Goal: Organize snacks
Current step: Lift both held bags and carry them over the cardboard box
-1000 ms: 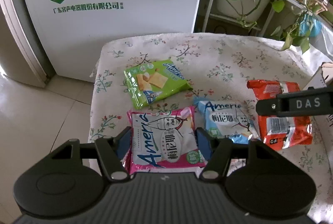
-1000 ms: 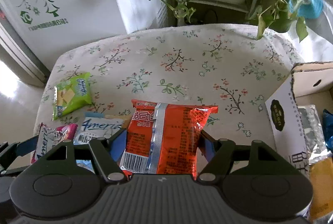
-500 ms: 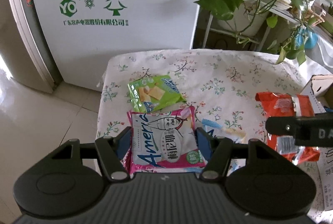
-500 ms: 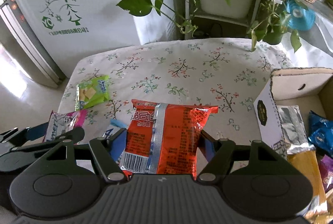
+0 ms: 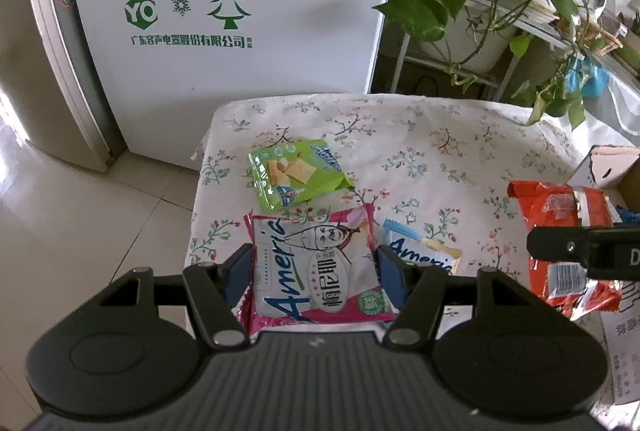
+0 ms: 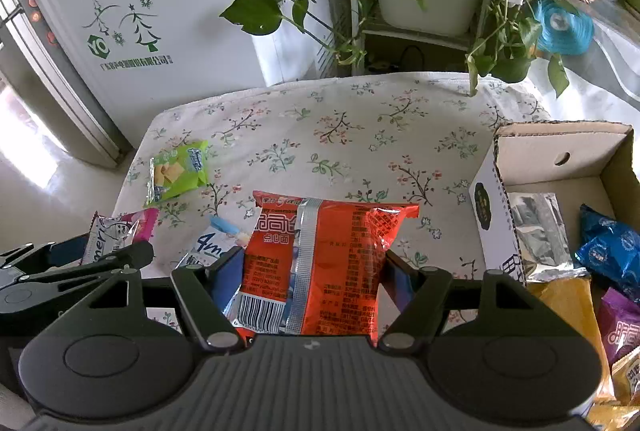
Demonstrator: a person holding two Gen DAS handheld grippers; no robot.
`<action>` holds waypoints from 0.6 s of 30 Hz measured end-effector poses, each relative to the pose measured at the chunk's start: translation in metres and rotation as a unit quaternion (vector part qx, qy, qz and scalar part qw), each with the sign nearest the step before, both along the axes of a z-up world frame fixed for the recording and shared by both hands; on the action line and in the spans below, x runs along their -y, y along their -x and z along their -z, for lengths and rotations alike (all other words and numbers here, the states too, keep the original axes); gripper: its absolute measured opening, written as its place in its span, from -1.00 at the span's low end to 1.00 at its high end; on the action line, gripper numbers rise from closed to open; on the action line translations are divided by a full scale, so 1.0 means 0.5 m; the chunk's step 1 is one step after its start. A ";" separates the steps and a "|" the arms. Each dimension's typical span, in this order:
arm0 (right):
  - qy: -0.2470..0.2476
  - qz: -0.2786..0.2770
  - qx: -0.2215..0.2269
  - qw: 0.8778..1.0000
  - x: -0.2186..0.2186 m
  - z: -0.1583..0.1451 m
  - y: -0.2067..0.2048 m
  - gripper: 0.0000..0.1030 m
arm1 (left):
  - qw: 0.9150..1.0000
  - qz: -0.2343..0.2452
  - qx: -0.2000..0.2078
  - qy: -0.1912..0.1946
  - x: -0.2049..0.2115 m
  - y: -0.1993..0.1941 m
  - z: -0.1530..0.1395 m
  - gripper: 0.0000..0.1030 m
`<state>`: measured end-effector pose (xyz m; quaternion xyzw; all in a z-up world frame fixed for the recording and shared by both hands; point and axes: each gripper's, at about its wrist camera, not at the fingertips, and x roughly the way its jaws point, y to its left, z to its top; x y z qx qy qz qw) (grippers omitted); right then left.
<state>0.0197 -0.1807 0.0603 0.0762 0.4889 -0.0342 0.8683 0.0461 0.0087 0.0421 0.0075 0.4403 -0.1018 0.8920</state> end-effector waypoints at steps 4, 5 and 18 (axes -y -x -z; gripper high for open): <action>-0.002 0.001 0.005 1.000 0.008 -0.005 0.000 0.51 | 1.000 0.002 0.003 0.009 0.008 0.004 -0.009 0.25; -0.002 0.002 0.007 1.000 0.011 -0.007 0.001 0.51 | 1.000 0.003 0.004 0.011 0.012 0.006 -0.012 0.25; -0.007 0.019 0.030 0.999 0.060 -0.042 0.029 0.51 | 0.999 0.019 0.020 0.025 0.061 0.027 -0.048 0.25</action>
